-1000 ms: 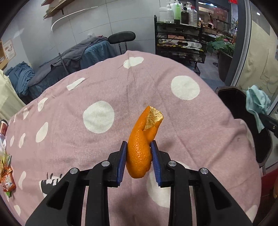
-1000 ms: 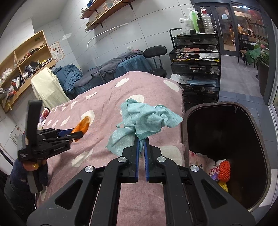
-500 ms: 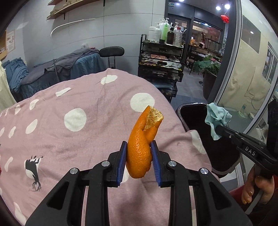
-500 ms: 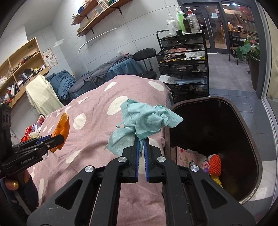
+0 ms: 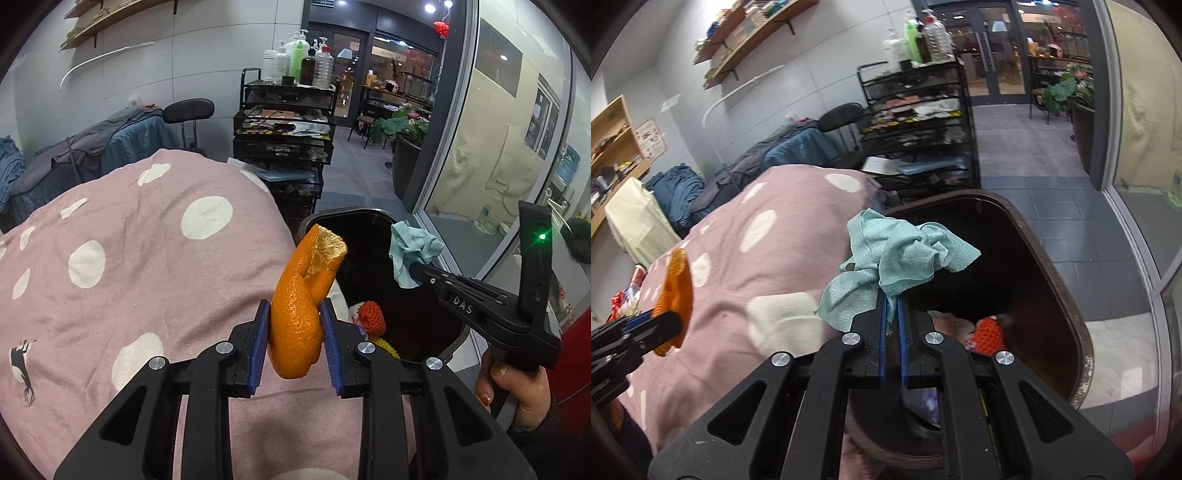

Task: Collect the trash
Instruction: 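Carry the blue cloth over the bin and open the right gripper while the left carries the peel, then lower the orange peel into the bin and open the left gripper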

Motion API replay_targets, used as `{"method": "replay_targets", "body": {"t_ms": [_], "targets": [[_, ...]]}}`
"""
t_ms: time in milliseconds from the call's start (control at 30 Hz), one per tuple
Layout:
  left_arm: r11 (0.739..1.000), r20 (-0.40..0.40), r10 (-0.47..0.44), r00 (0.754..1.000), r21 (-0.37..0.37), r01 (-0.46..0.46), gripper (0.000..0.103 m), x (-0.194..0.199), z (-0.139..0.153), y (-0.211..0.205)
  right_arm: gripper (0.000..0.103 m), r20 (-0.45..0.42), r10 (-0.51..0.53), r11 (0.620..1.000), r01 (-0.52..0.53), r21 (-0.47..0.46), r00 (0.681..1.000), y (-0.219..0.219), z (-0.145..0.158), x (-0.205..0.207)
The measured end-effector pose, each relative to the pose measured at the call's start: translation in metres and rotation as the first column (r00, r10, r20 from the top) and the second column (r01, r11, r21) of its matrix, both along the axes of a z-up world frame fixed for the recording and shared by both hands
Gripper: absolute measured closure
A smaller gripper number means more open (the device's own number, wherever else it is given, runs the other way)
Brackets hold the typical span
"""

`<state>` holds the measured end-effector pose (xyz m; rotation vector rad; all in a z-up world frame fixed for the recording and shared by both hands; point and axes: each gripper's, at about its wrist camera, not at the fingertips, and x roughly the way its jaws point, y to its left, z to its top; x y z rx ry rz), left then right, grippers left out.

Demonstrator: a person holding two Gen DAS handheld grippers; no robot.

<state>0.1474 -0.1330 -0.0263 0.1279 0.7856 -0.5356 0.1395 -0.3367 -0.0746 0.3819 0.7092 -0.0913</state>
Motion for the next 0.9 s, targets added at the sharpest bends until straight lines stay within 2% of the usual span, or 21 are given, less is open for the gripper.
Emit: {"method": "replay_targets", "body": {"t_ms": [233, 300, 367, 400, 533, 700, 900], "targets": [[0.999, -0.025, -0.035, 0.999, 0.012, 0.035, 0.075, 0.003, -0.008, -0.022, 0.095, -0.094, -0.066, 0.996, 0.072, 0.055, 0.993, -0.031, -0.038, 0.003], [0.999, -0.028, -0.042, 0.999, 0.02, 0.042, 0.075, 0.003, -0.01, -0.028, 0.083, -0.118, -0.073, 0.993, 0.083, 0.078, 0.99, -0.038, -0.047, 0.004], [0.998, -0.03, -0.048, 0.998, 0.027, 0.049, 0.075, 0.003, -0.012, -0.032, 0.047, -0.122, -0.085, 0.992, 0.096, 0.087, 0.989, -0.041, -0.052, 0.003], [0.998, -0.031, -0.051, 0.998, 0.033, 0.052, 0.075, 0.004, -0.013, -0.035, 0.036, -0.116, -0.098, 0.991, 0.108, 0.085, 0.988, -0.043, -0.053, 0.0], [0.997, -0.046, -0.064, 0.997, 0.038, 0.066, 0.075, 0.006, -0.017, -0.044, 0.035, -0.112, -0.105, 0.989, 0.115, 0.089, 0.988, -0.046, -0.058, -0.003], [0.995, -0.058, -0.082, 0.995, 0.049, 0.085, 0.075, 0.006, -0.022, -0.055, 0.026, -0.091, -0.135, 0.985, 0.144, 0.098, 0.987, -0.053, -0.054, -0.01], [0.991, -0.079, -0.114, 0.99, 0.055, 0.119, 0.077, 0.009, -0.026, -0.073, 0.021, -0.05, -0.186, 0.976, 0.191, 0.109, 0.981, -0.063, -0.042, -0.019]]}}
